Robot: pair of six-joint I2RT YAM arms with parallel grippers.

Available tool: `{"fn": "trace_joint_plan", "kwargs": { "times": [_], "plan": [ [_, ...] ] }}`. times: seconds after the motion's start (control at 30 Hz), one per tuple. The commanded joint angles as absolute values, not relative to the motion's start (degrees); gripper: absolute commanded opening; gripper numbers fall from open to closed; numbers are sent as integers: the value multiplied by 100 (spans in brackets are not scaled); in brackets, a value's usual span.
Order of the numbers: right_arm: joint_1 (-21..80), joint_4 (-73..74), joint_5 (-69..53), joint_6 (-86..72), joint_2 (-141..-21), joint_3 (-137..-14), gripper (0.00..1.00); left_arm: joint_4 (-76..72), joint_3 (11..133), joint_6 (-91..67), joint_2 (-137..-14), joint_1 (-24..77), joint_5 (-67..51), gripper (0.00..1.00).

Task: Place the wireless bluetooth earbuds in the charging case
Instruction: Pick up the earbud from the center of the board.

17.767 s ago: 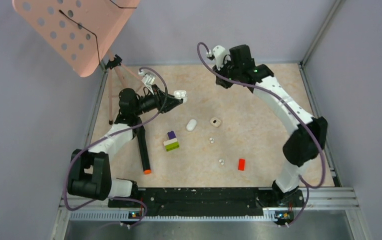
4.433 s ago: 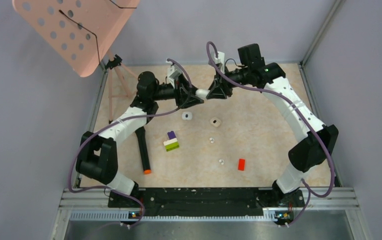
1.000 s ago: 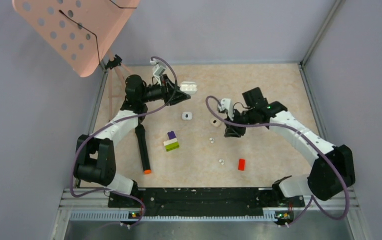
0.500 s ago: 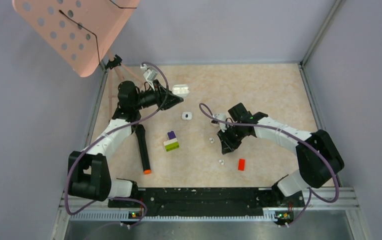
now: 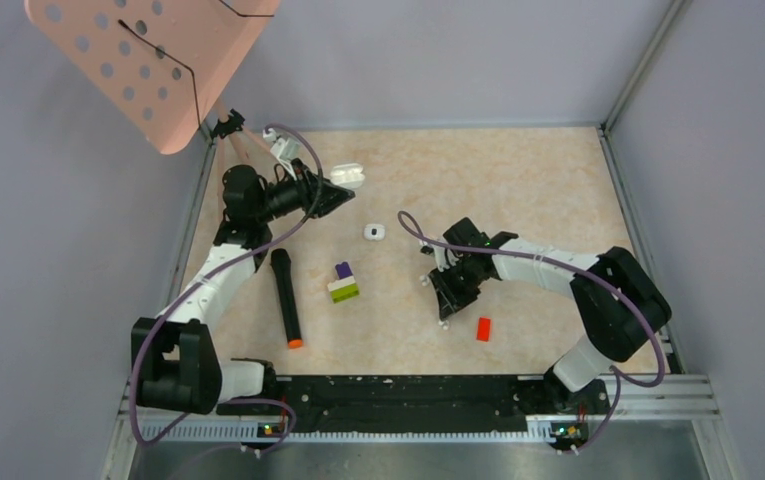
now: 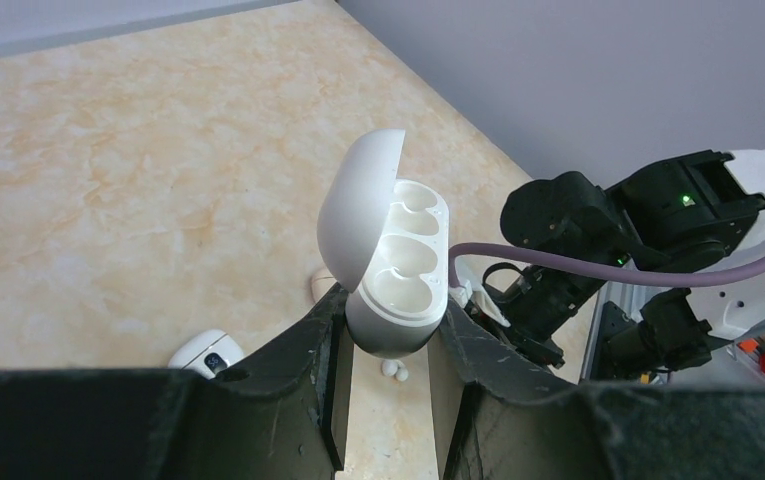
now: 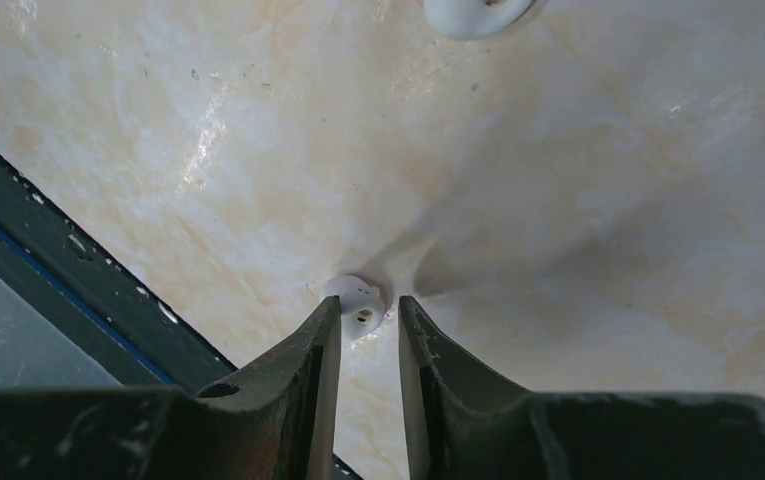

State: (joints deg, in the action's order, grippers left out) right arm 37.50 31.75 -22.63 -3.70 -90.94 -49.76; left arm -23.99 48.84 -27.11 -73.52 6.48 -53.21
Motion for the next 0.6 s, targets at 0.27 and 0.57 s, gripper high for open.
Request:
{"fn": "trace_joint_plan", "kwargs": {
  "times": [0.27,0.57],
  "plan": [
    [3816,3234,-1839,-747,-8966,-5006,27,-2777,4898,-2872,-7199,571,-5284,0],
    [3719,3459,-1888,-613,-8790,-5153,27,-2818,4970,-2966,-7336,571,-5317,0]
  ]
}}
